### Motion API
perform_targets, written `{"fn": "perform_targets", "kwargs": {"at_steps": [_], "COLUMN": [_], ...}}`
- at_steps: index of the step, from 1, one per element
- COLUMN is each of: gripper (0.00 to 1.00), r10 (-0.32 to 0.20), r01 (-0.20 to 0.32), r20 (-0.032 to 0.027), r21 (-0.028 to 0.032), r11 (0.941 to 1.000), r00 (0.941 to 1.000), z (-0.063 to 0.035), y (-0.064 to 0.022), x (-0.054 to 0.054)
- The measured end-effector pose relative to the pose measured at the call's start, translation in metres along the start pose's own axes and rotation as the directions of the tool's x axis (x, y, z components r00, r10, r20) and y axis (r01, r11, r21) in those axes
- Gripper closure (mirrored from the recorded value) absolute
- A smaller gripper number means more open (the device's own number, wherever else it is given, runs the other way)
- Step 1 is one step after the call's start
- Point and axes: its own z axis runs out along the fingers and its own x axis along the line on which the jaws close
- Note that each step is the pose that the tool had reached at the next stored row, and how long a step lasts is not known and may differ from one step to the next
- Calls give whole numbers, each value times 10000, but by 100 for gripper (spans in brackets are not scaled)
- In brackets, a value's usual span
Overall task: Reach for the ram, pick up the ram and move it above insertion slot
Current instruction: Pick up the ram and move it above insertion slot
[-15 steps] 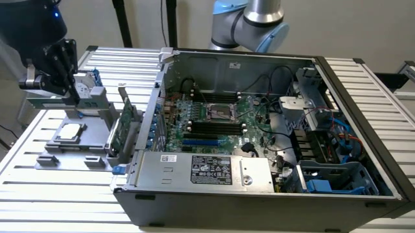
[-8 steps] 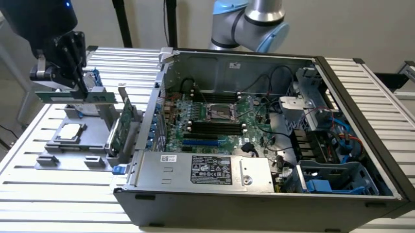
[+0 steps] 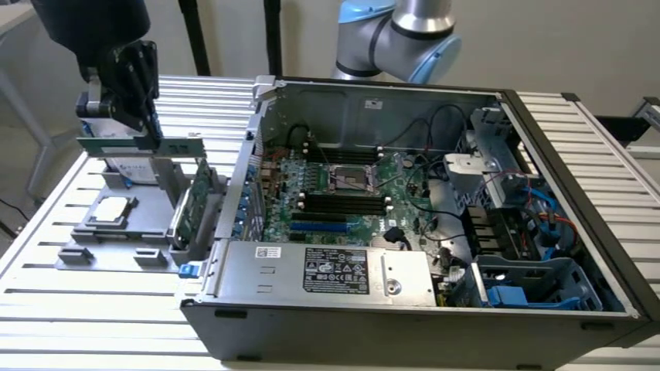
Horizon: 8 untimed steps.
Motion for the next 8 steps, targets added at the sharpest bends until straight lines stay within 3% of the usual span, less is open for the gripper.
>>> {"fn": "perform_targets", "kwargs": {"at_steps": [8], "gripper": [87], "r10": [0], "r01": [0], "r20": [13], "r21": [0], "r11": [10000], "r00": [10000], "z": [-26], "y": [-298], "x": [-25]}}
